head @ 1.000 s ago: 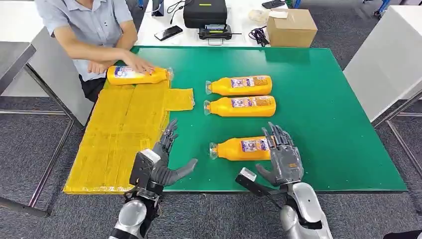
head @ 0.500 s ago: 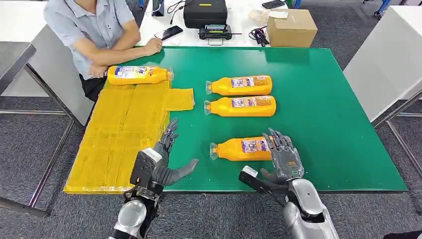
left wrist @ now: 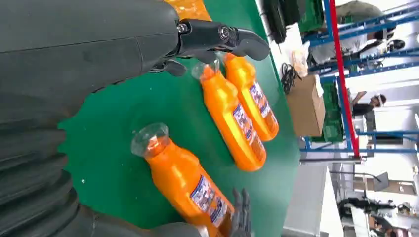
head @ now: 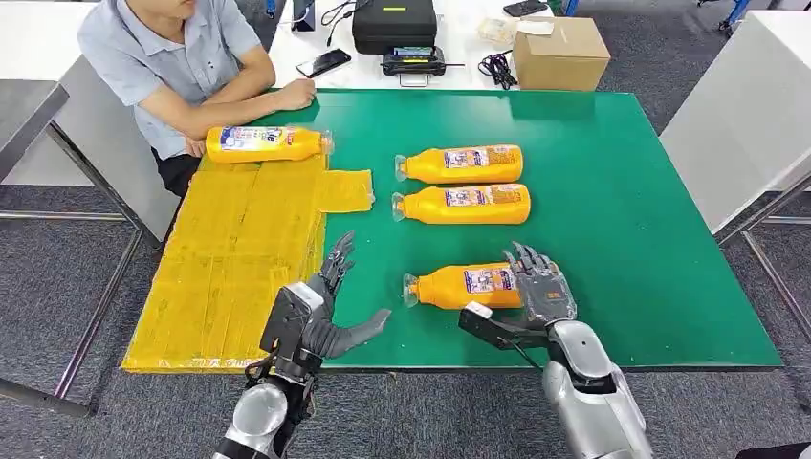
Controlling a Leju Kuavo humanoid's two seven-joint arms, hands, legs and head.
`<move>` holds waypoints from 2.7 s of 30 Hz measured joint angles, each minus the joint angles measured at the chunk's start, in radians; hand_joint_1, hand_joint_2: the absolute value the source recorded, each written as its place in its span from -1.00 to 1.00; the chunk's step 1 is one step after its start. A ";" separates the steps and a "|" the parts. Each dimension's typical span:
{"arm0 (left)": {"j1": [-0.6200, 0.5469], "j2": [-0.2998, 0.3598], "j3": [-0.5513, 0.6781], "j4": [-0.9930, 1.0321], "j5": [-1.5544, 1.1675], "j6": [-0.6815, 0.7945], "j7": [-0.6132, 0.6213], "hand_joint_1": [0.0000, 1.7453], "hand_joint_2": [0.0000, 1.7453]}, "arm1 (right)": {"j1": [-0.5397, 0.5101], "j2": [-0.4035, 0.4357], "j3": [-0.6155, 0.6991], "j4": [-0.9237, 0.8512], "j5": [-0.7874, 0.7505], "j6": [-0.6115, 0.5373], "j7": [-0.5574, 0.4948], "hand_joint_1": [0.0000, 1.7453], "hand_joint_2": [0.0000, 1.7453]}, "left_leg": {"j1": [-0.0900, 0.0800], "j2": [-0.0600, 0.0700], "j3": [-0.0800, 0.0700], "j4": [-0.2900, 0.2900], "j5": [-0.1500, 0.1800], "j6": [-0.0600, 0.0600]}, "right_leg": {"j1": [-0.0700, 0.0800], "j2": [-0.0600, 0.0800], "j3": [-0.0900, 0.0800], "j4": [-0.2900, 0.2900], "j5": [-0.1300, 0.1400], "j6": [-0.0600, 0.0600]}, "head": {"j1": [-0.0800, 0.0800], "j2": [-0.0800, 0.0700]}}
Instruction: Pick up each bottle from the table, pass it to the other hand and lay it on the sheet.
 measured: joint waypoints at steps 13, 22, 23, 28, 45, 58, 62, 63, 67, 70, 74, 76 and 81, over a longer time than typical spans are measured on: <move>-0.015 0.002 -0.028 0.030 -0.002 -0.003 0.010 -1.00 1.00 | -0.085 0.000 0.057 0.133 -0.005 0.035 0.002 -1.00 1.00 | 0.000 0.001 0.001 0.000 0.000 0.000 | 0.000 0.000 0.000 0.000 0.000 0.000 | 0.000 0.000; -0.019 0.002 -0.028 0.042 -0.002 -0.007 0.012 -1.00 1.00 | -0.151 -0.015 0.107 0.217 -0.019 0.075 0.021 -1.00 1.00 | 0.000 0.004 0.005 0.000 0.000 0.000 | 0.000 0.001 0.003 0.000 0.000 0.000 | 0.000 0.000; -0.019 0.002 -0.028 0.043 -0.002 -0.007 0.012 -1.00 1.00 | -0.156 -0.016 0.111 0.223 -0.019 0.077 0.022 -1.00 1.00 | 0.000 0.004 0.006 0.000 0.000 0.000 | 0.000 0.001 0.004 0.000 0.000 0.000 | 0.000 0.000; -0.020 0.002 -0.028 0.045 -0.002 -0.009 0.012 -1.00 1.00 | -0.182 -0.022 0.135 0.253 -0.021 0.093 0.036 -1.00 1.00 | 0.000 0.005 0.008 0.000 0.000 0.000 | 0.000 0.001 0.005 0.000 0.001 -0.001 | 0.000 0.000; -0.024 0.002 -0.029 0.052 -0.002 -0.009 0.012 -1.00 1.00 | -0.216 -0.034 0.165 0.303 -0.029 0.113 0.042 1.00 1.00 | 0.000 0.005 0.009 0.000 0.000 0.000 | 0.000 0.001 0.006 0.000 0.002 -0.002 | 0.000 0.000; -0.051 0.002 -0.042 0.078 0.006 -0.018 0.012 -1.00 1.00 | -0.257 -0.096 0.210 0.364 -0.131 0.170 -0.010 1.00 1.00 | 0.000 0.002 0.010 0.000 0.001 0.001 | 0.000 0.000 0.008 -0.001 0.002 -0.002 | 0.000 0.000; -0.068 0.002 -0.059 0.099 0.030 -0.027 0.009 -1.00 1.00 | -0.258 -0.137 0.213 0.375 -0.247 0.211 -0.092 1.00 1.00 | 0.000 0.001 0.011 0.000 0.001 0.001 | 0.000 0.000 0.009 -0.002 0.002 -0.002 | 0.000 0.000; -0.070 0.002 -0.062 0.103 0.032 -0.027 0.009 -1.00 1.00 | -0.259 -0.143 0.215 0.377 -0.262 0.216 -0.098 1.00 1.00 | 0.000 0.001 0.012 0.000 0.001 0.001 | 0.000 0.000 0.010 -0.002 0.002 -0.002 | 0.000 0.000; -0.081 0.002 -0.080 0.121 0.042 -0.027 0.007 -1.00 1.00 | -0.261 -0.178 0.230 0.383 -0.342 0.219 -0.117 1.00 1.00 | 0.000 0.001 0.013 0.000 0.000 0.002 | 0.000 0.000 0.011 -0.002 0.002 -0.002 | 0.000 0.000; -0.084 0.002 -0.088 0.129 0.044 -0.027 0.006 -1.00 1.00 | -0.261 -0.192 0.234 0.383 -0.365 0.219 -0.126 1.00 1.00 | -0.001 0.001 0.015 0.000 0.000 0.002 | 0.000 0.000 0.012 -0.002 0.002 -0.002 | 0.000 0.000; -0.088 0.002 -0.097 0.137 0.055 -0.012 0.000 -1.00 1.00 | -0.250 -0.200 0.232 0.380 -0.457 0.216 -0.162 1.00 1.00 | 0.000 0.001 0.016 0.000 0.000 0.002 | 0.000 0.000 0.014 -0.002 0.002 -0.002 | 0.000 0.000; -0.089 0.002 -0.098 0.138 0.068 0.017 -0.002 -1.00 1.00 | -0.235 -0.200 0.224 0.363 -0.523 0.213 -0.177 1.00 1.00 | 0.000 0.002 0.017 0.000 0.000 0.002 | 0.000 0.000 0.015 -0.002 0.002 -0.002 | 0.000 0.000; -0.086 0.002 -0.096 0.138 0.160 0.127 -0.018 -1.00 1.00 | -0.160 -0.155 0.149 0.254 -0.692 0.213 -0.206 1.00 1.00 | 0.001 0.004 0.016 0.000 -0.002 0.000 | 0.002 0.002 0.015 -0.002 0.002 -0.002 | 0.000 0.000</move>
